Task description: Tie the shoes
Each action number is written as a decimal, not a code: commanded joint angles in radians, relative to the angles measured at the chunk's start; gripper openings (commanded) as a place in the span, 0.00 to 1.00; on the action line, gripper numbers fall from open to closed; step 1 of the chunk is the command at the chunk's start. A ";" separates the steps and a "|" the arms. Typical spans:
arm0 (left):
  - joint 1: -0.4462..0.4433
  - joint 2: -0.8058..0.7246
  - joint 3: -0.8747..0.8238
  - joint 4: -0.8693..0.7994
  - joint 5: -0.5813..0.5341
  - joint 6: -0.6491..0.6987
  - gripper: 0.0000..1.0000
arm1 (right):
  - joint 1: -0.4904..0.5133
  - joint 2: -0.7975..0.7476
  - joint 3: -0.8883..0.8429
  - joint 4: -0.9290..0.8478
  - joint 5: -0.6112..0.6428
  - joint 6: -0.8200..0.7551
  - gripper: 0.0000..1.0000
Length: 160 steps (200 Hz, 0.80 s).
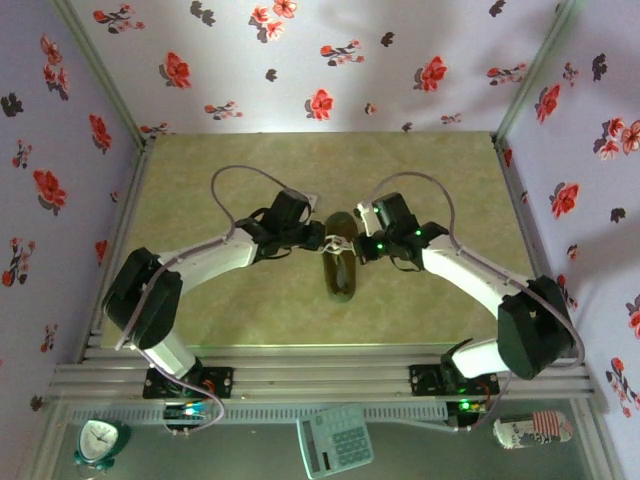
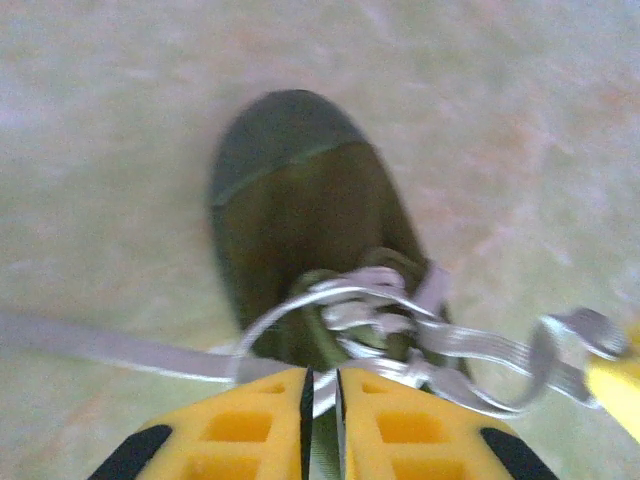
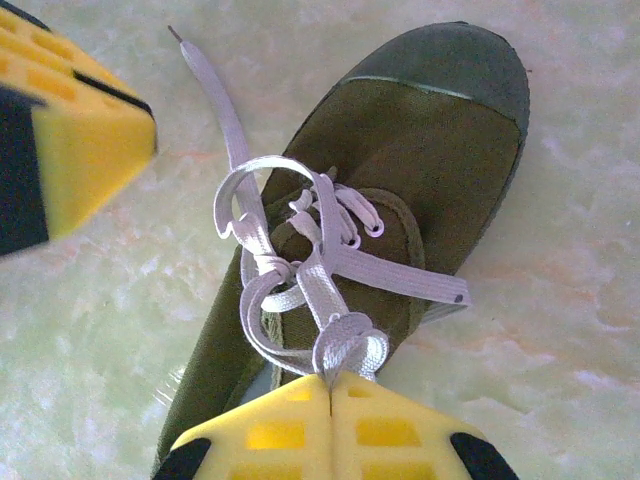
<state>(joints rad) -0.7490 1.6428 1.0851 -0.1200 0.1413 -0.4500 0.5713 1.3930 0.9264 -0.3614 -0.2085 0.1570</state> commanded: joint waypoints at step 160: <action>0.103 0.142 0.077 -0.056 0.331 0.526 0.44 | -0.087 0.094 0.130 -0.091 -0.107 0.309 0.00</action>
<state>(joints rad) -0.6567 1.7580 1.1183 -0.1585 0.4450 0.0349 0.4877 1.4811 1.0245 -0.4477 -0.2779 0.4515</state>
